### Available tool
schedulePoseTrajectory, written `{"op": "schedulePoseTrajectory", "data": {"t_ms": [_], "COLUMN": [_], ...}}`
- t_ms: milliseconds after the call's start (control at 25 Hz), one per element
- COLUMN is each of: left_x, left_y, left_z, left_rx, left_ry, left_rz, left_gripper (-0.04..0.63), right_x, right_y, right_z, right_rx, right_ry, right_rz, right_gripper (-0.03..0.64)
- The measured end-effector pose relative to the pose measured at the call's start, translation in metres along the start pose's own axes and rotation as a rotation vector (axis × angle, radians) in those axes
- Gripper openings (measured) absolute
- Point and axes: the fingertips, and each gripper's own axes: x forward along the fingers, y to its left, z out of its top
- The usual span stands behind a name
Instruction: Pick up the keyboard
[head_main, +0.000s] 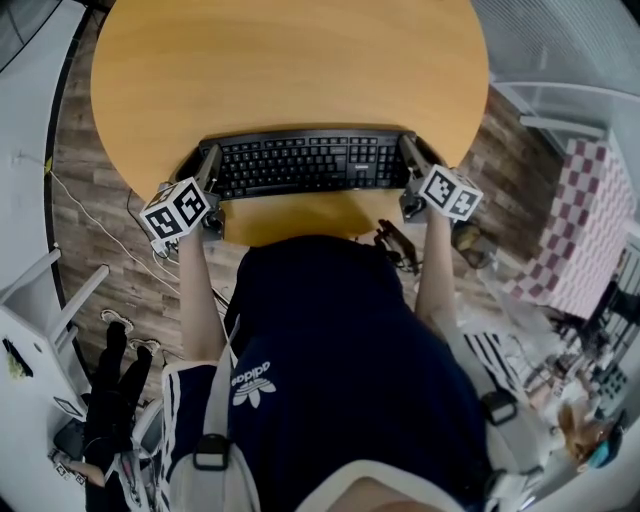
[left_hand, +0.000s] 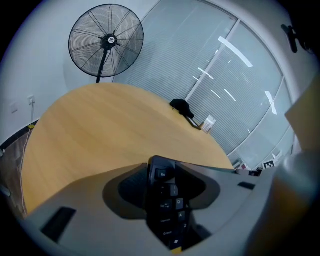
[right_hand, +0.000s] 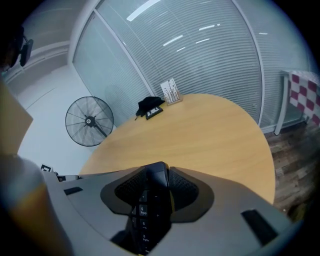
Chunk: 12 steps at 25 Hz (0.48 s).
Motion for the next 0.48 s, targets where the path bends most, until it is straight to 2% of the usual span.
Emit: {"op": "schedulePoseTrajectory", "data": {"t_ms": [240, 480], "left_x": [-0.015, -0.034], "left_y": [-0.005, -0.018], "left_z": [0.020, 0.042], "left_rx": [0.036, 0.079], "left_ry": [-0.084, -0.159], "left_rz": [-0.049, -0.080], "left_gripper": [0.173, 0.173], "right_x": [-0.012, -0.028], "right_y": [0.023, 0.036], "right_z": [0.022, 0.038], "right_rx": [-0.105, -0.109], "right_ry": [-0.078, -0.162], "right_rz": [0.037, 0.065], "right_gripper": [0.137, 0.137]}}
